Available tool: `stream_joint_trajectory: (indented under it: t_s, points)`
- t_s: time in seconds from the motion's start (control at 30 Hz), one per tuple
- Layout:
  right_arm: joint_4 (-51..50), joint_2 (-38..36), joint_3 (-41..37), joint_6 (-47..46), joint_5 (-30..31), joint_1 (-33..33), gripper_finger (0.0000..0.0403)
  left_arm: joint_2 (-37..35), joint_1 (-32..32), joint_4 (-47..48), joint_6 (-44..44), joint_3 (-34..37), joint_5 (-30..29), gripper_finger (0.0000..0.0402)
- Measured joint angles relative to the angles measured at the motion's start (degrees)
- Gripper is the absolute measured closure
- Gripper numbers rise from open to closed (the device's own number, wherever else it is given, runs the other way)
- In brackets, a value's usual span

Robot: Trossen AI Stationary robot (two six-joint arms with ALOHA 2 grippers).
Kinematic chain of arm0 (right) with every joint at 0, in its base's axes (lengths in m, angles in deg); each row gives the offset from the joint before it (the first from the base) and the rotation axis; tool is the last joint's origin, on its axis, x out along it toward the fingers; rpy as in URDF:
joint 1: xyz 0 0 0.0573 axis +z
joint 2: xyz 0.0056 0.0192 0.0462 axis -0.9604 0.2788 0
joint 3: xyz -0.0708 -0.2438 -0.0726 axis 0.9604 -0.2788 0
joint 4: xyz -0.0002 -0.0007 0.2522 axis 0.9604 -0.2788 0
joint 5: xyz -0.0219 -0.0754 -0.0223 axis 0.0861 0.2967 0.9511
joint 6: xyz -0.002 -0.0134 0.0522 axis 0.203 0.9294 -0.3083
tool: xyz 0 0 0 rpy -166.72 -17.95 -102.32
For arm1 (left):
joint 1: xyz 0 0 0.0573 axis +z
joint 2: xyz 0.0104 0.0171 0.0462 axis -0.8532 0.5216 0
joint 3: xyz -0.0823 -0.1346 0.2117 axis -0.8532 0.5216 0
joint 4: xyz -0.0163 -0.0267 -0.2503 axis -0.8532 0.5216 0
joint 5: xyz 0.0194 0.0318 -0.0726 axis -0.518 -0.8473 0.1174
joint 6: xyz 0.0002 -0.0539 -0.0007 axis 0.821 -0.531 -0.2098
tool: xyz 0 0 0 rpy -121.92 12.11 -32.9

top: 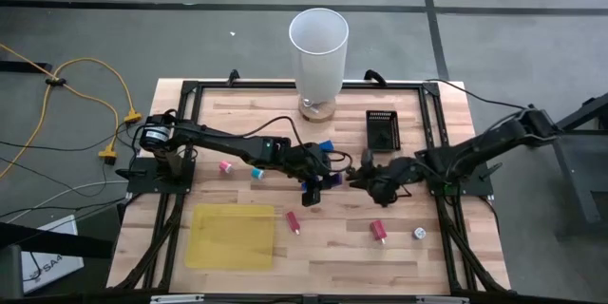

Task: Pick & Place Office items
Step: Put the violet digital clock into the black bin

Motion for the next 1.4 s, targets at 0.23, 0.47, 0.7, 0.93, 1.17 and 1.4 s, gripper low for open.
stream_joint_trajectory:
  t_s: [0.23, 0.47, 0.7, 0.93, 1.17, 1.4]
  points:
    - [4.31, 0.42, 0.0, 10.16, 5.99, 3.42, 0.0296, 0.0, 0.0, 0.02, -0.66, 0.0, 0.02, 0.0243]
    - [5.51, 0.42, 0.0, 12.14, 6.84, 5.25, 0.0296, 0.0, -0.19, 0.02, -1.97, 0.0, 5.55, 0.0243]
    - [5.51, 0.4, 0.0, 12.14, 6.64, 6.1, 0.0296, 0.0, -0.81, 0.02, -1.95, 0.0, 6.34, 0.0243]
    - [6.19, 0.39, 0.0, 12.11, 3.88, 6.16, 0.0296, 0.0, -0.81, 0.02, -1.95, 0.0, 6.34, 0.0243]
    - [8.73, 1.46, 0.0, 10.77, 3.63, 6.28, 0.0296, -0.01, -1.22, 0.02, -3.63, 0.0, 8.06, 0.0243]
    - [9.86, 5.53, 0.0, 8.67, 3.49, 6.73, 0.0296, 0.0, -2.88, 0.09, -3.69, 0.02, 8.7, 0.0243]
